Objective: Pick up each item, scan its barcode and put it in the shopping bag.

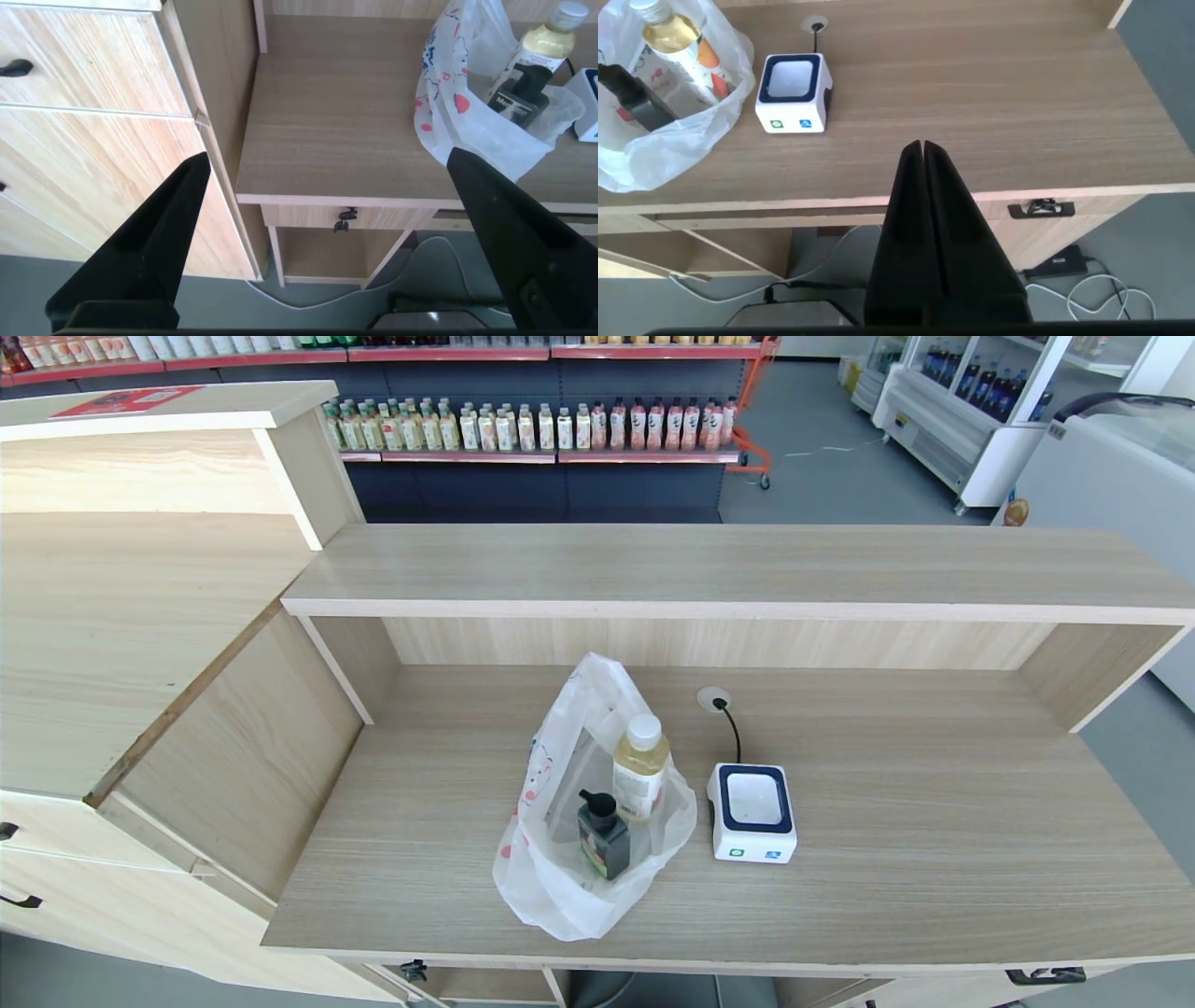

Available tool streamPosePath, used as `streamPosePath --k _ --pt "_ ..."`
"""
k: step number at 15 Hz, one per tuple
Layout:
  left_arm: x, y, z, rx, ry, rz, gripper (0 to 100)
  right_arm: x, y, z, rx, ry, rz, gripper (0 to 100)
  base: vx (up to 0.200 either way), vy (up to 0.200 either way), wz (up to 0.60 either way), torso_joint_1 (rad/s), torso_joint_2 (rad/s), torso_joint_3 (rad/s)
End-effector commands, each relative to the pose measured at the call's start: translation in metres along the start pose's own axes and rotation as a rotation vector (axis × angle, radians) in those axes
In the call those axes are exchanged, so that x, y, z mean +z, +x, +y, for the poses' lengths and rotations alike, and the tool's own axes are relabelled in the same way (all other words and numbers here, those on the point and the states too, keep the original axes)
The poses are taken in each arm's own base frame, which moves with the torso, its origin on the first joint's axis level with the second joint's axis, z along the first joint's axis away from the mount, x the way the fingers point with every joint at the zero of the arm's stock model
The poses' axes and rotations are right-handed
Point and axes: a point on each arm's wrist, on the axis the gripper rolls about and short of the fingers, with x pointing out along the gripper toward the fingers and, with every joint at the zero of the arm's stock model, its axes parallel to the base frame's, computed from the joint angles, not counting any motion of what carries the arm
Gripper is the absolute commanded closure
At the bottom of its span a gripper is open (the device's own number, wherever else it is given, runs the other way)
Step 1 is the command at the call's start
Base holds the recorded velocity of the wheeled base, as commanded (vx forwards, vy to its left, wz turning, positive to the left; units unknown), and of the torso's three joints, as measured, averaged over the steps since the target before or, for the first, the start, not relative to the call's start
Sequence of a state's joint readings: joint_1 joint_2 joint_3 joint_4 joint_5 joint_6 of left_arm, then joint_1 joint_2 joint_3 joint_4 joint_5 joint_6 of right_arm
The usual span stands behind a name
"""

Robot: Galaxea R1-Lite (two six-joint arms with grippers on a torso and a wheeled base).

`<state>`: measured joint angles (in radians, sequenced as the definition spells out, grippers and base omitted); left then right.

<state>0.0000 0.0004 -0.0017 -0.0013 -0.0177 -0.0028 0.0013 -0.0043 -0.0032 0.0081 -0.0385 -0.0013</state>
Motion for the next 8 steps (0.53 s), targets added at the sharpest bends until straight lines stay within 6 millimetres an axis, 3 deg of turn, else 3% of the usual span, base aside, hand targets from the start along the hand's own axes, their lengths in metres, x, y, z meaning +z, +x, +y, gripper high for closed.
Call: streamPosePath --k 1,4,8 --pt "0.0 0.0 0.0 0.001 0.0 -0.001 0 0.0 0.0003 0.0 0.0 0.0 0.005 100 0.0 0.0 0.0 0.0 0.0 0.0" --pt "0.0 0.0 0.0 -0.001 0.0 -0.001 0 0.0 0.0003 0.0 0.0 -0.002 0.005 100 0.0 0.0 0.0 0.0 0.0 0.0" --pt "0.0 0.0 0.0 -0.001 0.004 -0.001 0 0.0 0.0003 0.0 0.0 -0.002 0.005 100 0.0 -0.2 0.0 0.007 0.0 0.001"
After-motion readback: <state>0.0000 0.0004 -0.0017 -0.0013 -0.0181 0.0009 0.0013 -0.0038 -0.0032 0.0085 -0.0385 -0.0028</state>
